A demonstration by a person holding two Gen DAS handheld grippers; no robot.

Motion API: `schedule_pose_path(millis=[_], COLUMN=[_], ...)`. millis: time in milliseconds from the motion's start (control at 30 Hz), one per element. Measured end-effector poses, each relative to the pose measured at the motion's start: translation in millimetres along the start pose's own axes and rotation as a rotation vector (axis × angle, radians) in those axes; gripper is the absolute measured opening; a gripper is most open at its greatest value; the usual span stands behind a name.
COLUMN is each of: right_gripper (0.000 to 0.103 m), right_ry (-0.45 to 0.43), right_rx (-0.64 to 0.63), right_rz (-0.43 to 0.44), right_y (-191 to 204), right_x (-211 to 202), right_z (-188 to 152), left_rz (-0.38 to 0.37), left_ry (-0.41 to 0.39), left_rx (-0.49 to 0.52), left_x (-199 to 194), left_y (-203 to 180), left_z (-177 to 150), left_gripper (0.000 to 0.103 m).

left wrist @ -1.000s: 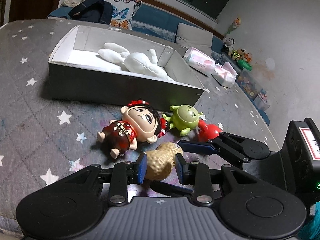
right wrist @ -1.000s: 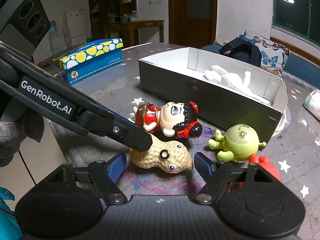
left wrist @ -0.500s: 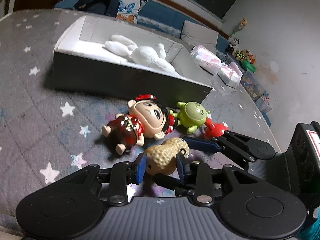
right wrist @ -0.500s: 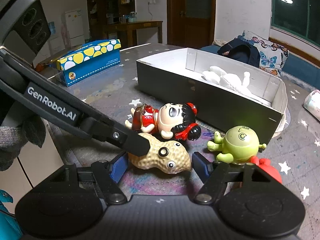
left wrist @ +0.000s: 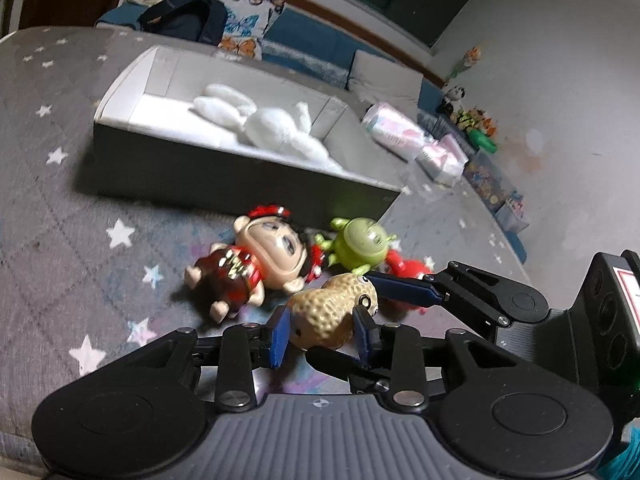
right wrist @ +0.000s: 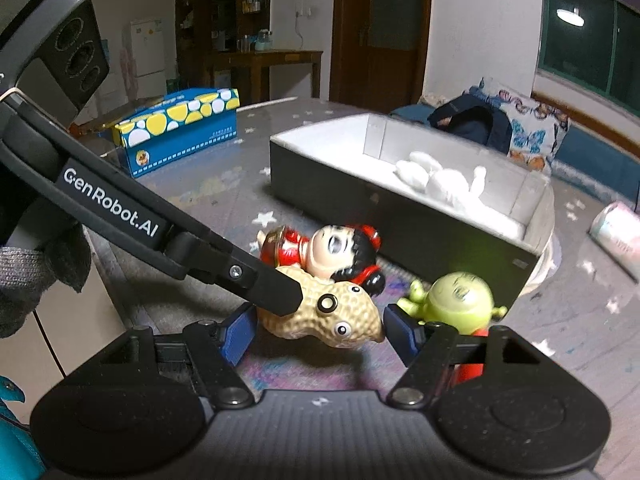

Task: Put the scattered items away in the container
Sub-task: 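Lift the peanut figure with both grippers and carry it into the box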

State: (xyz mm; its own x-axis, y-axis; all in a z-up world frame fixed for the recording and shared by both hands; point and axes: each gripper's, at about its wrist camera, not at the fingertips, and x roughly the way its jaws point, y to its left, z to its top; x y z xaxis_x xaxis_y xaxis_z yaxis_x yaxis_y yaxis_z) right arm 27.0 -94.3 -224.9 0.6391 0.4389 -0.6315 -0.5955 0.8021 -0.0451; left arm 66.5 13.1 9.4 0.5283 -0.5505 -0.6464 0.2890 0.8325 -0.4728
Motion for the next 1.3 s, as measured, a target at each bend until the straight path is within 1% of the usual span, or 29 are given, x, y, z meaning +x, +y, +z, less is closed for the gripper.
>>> schedule_pose_path(millis=[233, 400, 533, 700, 967, 1133, 1300], right_gripper=[0.071, 0.071, 0.071, 0.071, 0.071, 0.071, 0.071], right_ry=[-0.065, -0.098, -0.101, -0.074, 0.010, 0.072, 0.139], right_rx=[-0.051, -0.083, -0.107, -0.137, -0.143, -0.138, -0.132], right_rz=[-0.048, -0.065, -0.062, -0.046, 0.036, 0.097, 0.148], right_y=[-7.7, -18.9, -30.3, -46.0, -78.0, -92.8, -99.7], right_x=[-9.7, 0.9, 19.6, 54.1, 113.3, 145.2, 171.3], right_z=[30.8, 59.9, 81.6, 105.7, 131.2, 140.4, 145.8], left_rz=[-0.029, -0.029, -0.019, 0.009, 0.063, 0.098, 0.140], left_ry=[-0.096, -0.151, -0.174, -0.171, -0.139, -0.117, -0.093], left_rx=[-0.006, -0.022, -0.049, -0.088, -0.182, -0.232, -0.266], left_x=[-11.7, -10.8, -1.8, 16.8, 51.1, 66.6, 77.4], left_y=[-6.9, -1.6, 10.2, 31.6, 69.0, 88.2, 101.7], left_z=[26.5, 55.3, 78.7, 107.8, 141.5, 153.2, 158.0], left_gripper=[0.036, 0.036, 0.036, 0.037, 0.037, 0.037, 0.037])
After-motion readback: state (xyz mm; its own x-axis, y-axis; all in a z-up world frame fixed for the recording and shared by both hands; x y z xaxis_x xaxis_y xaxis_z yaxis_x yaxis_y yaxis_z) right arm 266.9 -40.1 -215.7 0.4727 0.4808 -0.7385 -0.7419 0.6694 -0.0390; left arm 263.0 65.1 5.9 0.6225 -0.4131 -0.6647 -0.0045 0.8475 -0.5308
